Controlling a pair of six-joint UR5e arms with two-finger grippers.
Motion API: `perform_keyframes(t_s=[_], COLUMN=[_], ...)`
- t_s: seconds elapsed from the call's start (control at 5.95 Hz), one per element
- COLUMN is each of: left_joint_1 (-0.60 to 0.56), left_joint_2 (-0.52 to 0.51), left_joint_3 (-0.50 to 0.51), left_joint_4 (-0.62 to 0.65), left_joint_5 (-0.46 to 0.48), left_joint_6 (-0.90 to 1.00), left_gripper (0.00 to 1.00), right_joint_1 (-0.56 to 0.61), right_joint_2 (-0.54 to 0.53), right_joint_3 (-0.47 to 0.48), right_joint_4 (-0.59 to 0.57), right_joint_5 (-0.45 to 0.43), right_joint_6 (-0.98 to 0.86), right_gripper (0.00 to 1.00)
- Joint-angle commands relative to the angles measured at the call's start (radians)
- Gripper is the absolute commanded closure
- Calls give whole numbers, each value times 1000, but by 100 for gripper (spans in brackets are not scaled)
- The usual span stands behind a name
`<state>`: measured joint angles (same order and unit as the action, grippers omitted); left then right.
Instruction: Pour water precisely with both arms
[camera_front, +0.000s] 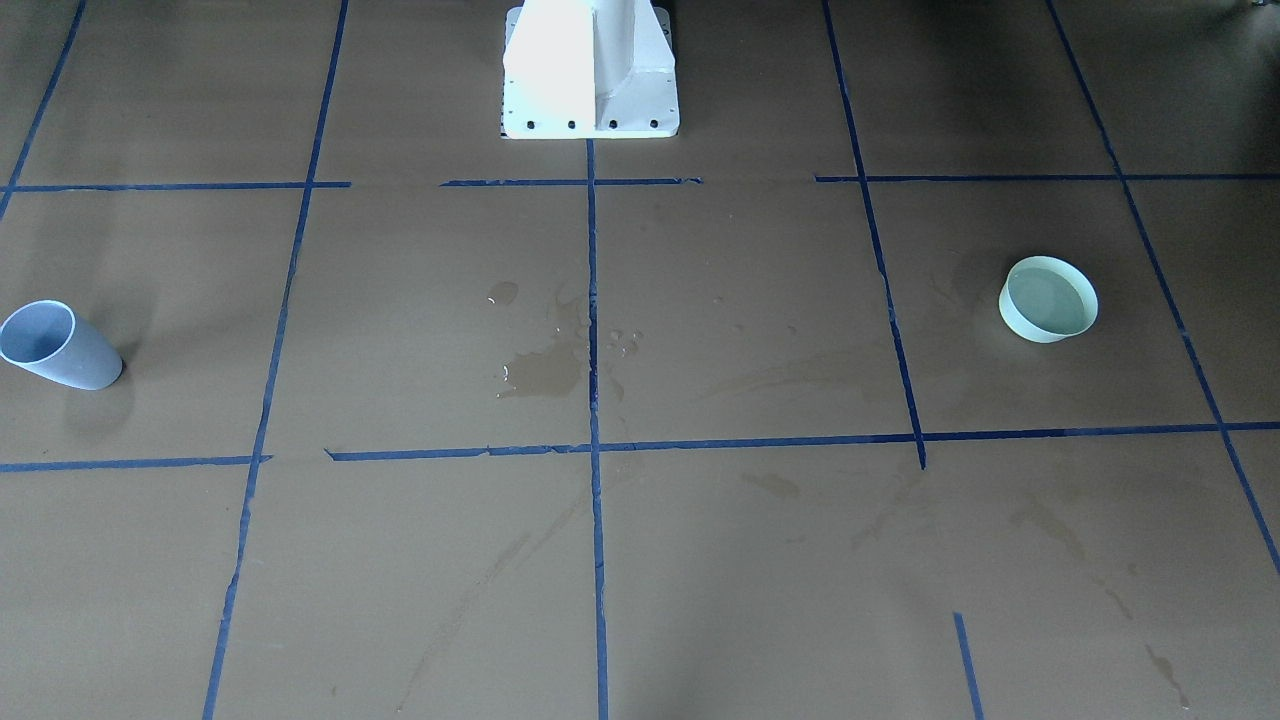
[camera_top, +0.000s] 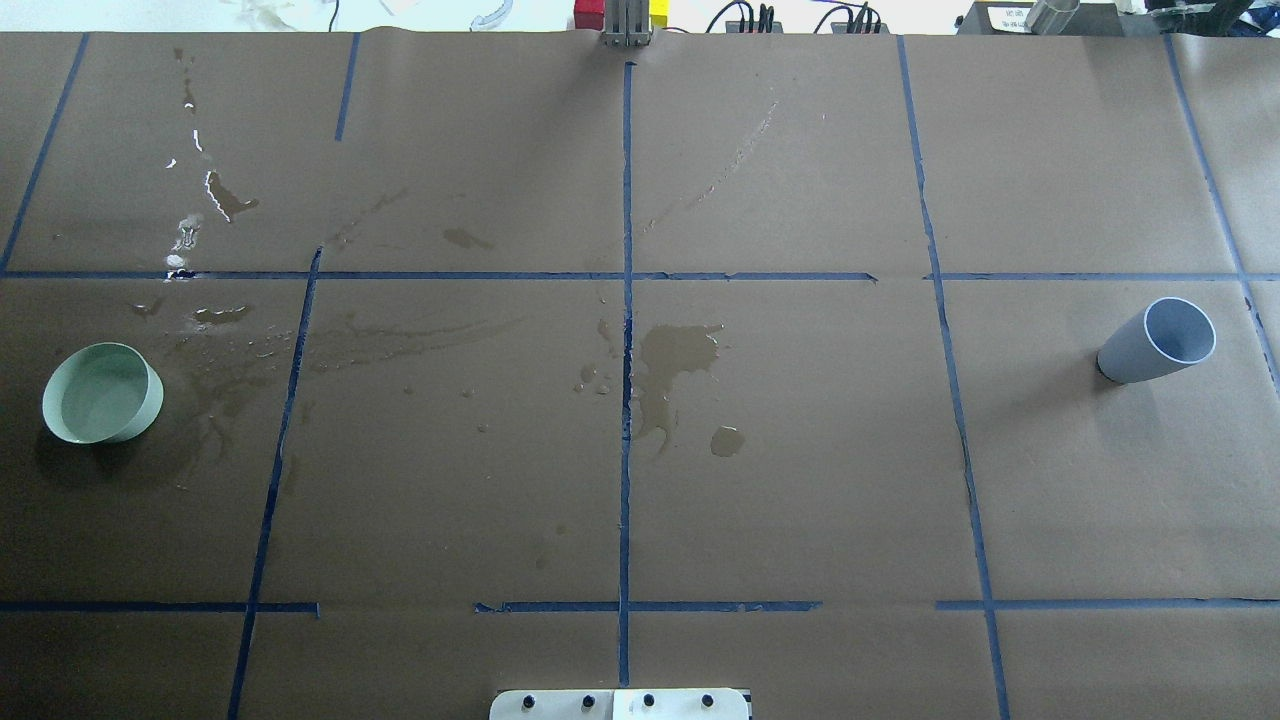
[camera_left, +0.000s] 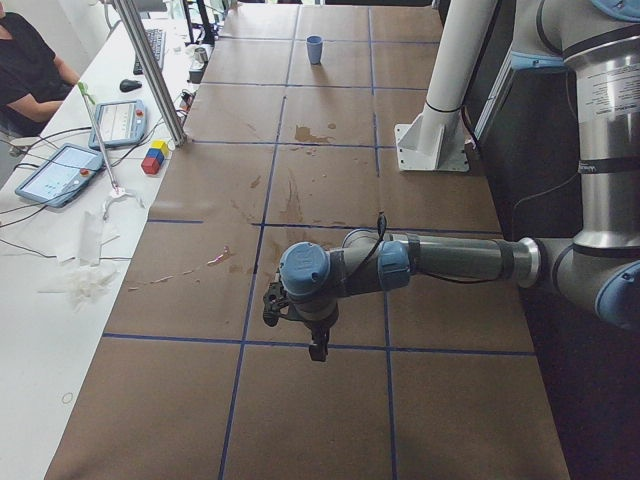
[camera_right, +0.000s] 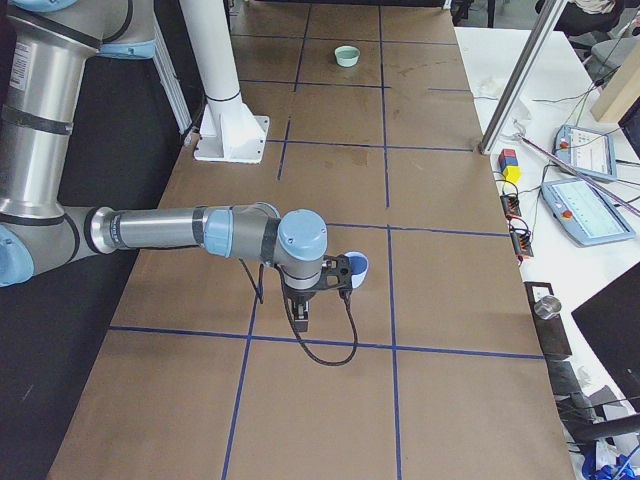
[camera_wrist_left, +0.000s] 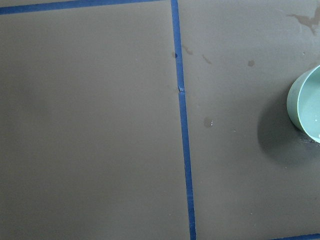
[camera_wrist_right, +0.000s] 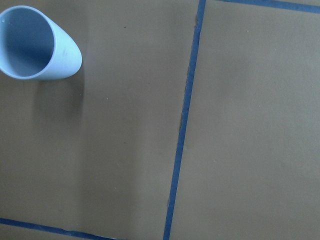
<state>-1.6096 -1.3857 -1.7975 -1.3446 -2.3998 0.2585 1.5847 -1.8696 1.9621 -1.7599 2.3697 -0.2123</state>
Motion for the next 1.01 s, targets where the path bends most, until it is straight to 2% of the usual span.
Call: perform_keyframes(t_s=[0.0,0.34,0.84], left_joint_1=[-1,-1,2], left_joint_2=[8,-1,-10], left_joint_3=[0,-35,-35], left_joint_4=[1,15,9], left_joint_5=[1,-1,1], left_joint_6=[1,-8,-4], left_gripper=[0,0,0], right_joint_1=[0,0,1], right_joint_2=[-6,-7,-22], right_joint_3=[0,-11,-14], right_joint_4=[42,45,80], right_joint_5=[2,0,0], right_joint_6=[5,-1,-7], right_gripper=[0,0,0])
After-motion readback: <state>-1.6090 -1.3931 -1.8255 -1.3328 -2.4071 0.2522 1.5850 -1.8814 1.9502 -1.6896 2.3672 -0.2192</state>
